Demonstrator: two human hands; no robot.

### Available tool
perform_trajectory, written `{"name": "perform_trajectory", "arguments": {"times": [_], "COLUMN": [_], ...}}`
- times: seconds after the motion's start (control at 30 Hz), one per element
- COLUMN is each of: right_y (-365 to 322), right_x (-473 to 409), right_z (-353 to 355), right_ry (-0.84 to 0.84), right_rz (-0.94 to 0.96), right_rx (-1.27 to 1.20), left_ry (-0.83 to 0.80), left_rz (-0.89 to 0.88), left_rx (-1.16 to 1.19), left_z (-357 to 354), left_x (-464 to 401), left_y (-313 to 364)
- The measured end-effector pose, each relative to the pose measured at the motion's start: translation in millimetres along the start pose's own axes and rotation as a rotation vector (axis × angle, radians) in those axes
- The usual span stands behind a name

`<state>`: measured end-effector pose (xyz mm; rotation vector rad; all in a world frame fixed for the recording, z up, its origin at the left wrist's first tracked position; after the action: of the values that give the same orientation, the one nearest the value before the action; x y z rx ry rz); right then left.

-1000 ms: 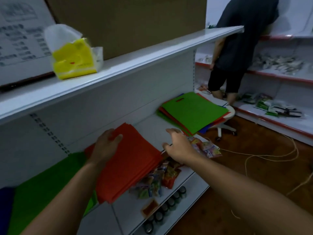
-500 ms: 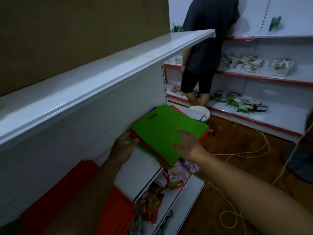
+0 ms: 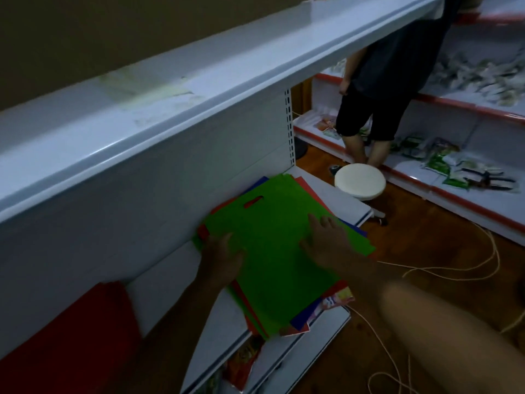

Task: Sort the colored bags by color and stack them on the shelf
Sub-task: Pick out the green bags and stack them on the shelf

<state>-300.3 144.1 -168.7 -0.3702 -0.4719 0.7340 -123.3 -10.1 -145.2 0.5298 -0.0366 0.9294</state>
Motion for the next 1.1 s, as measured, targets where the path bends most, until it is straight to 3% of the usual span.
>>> {"name": "perform_trajectory", "arguments": {"times": [0.17, 0.37, 0.5, 0.6, 0.8, 0.97, 1.1], "right_y": [-4.9, -6.0, -8.9, -9.1, -4.9, -36.0, -79.4], "right_x": [-4.9, -11.6, -9.4, -6.1, -5.8, 10.2, 28.5], "right_z": [-2.0, 8.4, 7.6, 4.3, 10.9, 18.9, 10.4], "right_ry": [0.112, 0.152, 0.144, 0.096, 0.109, -0.017, 0.017], "right_rz": [0.073, 0.080, 0.077, 0.081, 0.097, 0.164, 0.319], "right_rx": [-0.008, -0.027, -0.078, -0.136, -0.258, -0.645, -0.640], "left_ry": [-0.023, 0.224, 0.354, 0.333, 0.104, 0.151, 0.298], "left_rz": [0.113, 0.216, 0.289, 0.384, 0.231, 0.160, 0.231], "left_rx": [0.087, 0.270, 0.607, 0.862, 1.124, 1.289, 1.187], "left_z": [-8.8, -0.6, 1.2, 2.2, 21.2, 60.5, 90.4], "left_x": [-18.6, -18.8, -18.3, -19.8, -0.5, 31.1, 62.7], "left_y": [-0.6, -7.0, -9.9, -8.6, -11.6, -33.8, -68.3]}}
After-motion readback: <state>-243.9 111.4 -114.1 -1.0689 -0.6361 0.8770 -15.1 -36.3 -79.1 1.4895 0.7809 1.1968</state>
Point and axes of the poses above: each hand's wrist, its own x-axis away from the middle knuckle, its own z-axis out of the back of the hand, y = z × x, the point moved 2 cm from there along -x, towards the middle knuckle, and after that the axes turned 8 degrees about -x, right-handed, at the moved point
